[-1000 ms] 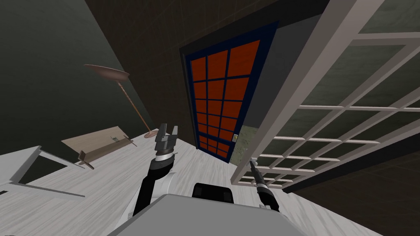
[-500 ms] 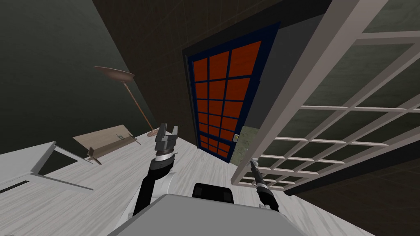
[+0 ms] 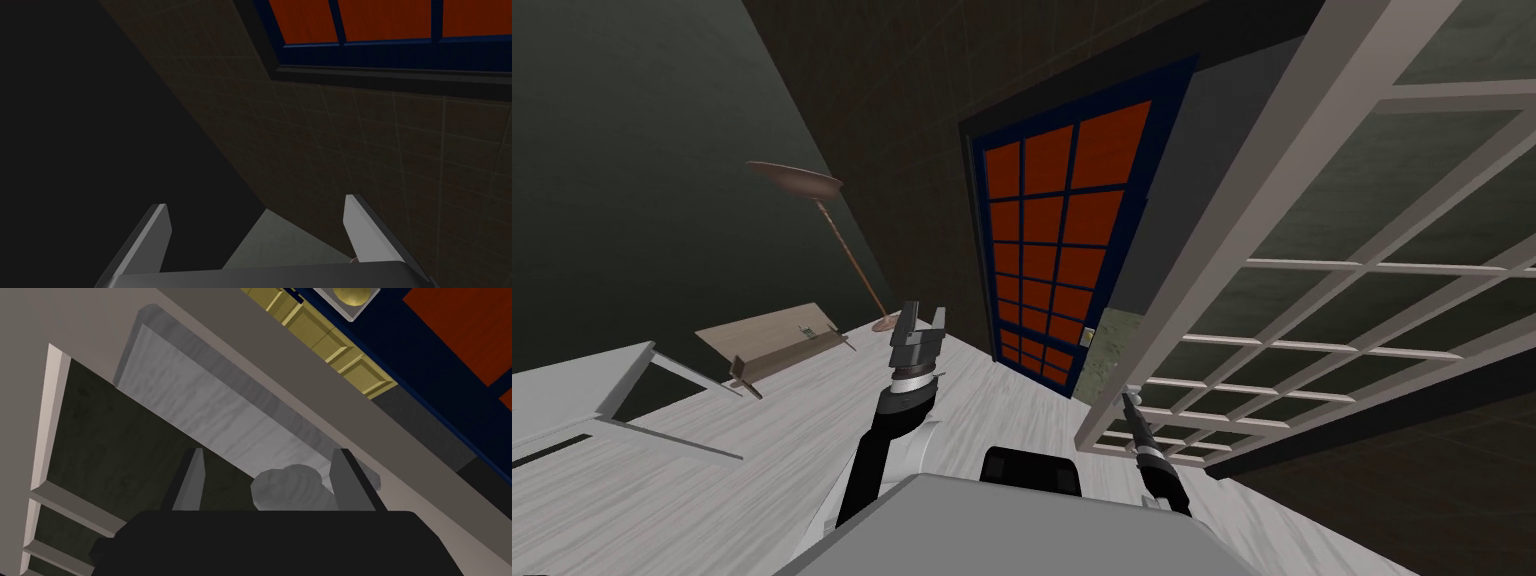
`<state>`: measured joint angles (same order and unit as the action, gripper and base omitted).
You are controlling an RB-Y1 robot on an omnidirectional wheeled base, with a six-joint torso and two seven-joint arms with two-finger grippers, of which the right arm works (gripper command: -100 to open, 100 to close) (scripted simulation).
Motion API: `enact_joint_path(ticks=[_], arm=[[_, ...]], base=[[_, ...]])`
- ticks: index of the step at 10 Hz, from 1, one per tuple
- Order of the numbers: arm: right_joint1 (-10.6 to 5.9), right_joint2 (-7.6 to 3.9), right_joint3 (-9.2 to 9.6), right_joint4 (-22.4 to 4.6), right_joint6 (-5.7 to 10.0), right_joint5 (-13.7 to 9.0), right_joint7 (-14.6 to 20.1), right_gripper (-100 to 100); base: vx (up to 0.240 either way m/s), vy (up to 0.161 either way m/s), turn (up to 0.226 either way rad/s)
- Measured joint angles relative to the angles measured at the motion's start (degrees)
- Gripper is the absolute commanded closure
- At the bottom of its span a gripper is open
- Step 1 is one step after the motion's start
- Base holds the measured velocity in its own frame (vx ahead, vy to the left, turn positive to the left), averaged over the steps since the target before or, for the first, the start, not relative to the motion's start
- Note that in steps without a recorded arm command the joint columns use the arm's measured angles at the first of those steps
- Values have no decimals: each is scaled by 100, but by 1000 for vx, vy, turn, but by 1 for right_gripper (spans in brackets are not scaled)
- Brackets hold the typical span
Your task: Pull the door open
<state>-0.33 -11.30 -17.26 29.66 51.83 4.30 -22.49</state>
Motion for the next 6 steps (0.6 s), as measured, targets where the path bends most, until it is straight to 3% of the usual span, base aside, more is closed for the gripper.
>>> enact_joint_path(ticks=[1,3,5,6], arm=[[115,36,33,274,-149,-1,113,100],[131,59,51,376,-145,-2,146,100],[-106,9,18,28,-17,-23,103,100],[-78,2,15,39,-42,-24,121,100]], base=[[-13,-8,22],[-2,5,-19],[-2,7,12],[9,-4,4]])
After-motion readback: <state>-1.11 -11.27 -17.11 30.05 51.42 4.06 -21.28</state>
